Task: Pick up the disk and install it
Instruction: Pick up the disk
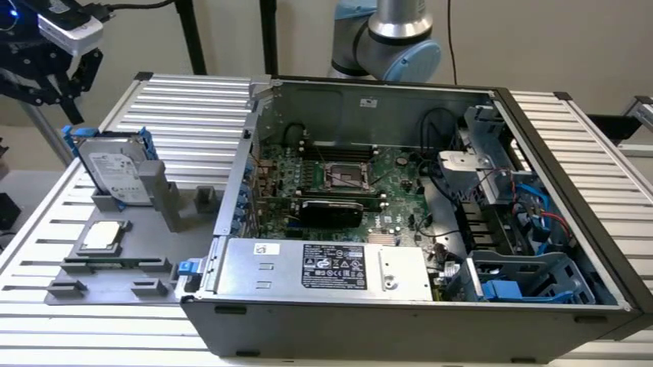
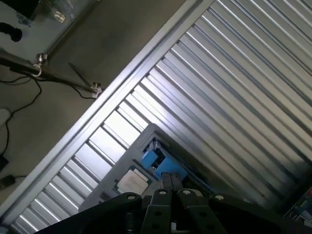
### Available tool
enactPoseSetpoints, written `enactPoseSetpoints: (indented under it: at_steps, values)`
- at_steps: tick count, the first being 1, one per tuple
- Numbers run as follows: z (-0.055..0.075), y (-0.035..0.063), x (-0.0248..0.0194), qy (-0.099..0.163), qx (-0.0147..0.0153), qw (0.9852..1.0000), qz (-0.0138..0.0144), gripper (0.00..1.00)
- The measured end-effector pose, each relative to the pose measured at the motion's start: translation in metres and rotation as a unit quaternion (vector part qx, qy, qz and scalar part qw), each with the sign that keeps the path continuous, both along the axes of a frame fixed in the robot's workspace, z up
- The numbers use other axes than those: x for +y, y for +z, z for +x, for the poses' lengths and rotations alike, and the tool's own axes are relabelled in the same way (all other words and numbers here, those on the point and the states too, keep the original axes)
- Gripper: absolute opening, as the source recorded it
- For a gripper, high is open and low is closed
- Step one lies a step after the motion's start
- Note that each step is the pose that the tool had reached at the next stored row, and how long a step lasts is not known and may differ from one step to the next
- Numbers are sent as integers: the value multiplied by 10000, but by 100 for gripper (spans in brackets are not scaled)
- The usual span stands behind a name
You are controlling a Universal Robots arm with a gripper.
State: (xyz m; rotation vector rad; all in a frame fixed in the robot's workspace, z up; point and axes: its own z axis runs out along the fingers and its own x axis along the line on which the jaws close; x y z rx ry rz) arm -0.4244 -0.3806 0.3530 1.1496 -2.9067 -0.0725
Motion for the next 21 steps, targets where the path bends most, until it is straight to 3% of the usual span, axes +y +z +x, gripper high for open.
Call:
enactPoseSetpoints:
  at_steps: [5,11,15,21]
  values:
    - [0,-3,0,452,-1,9990,0,0]
    - [0,-2,0,1000,-1,9950,0,0]
    - [0,-2,0,1358,-1,9907,0,0]
    - [0,-4,0,1903,-5,9817,0,0]
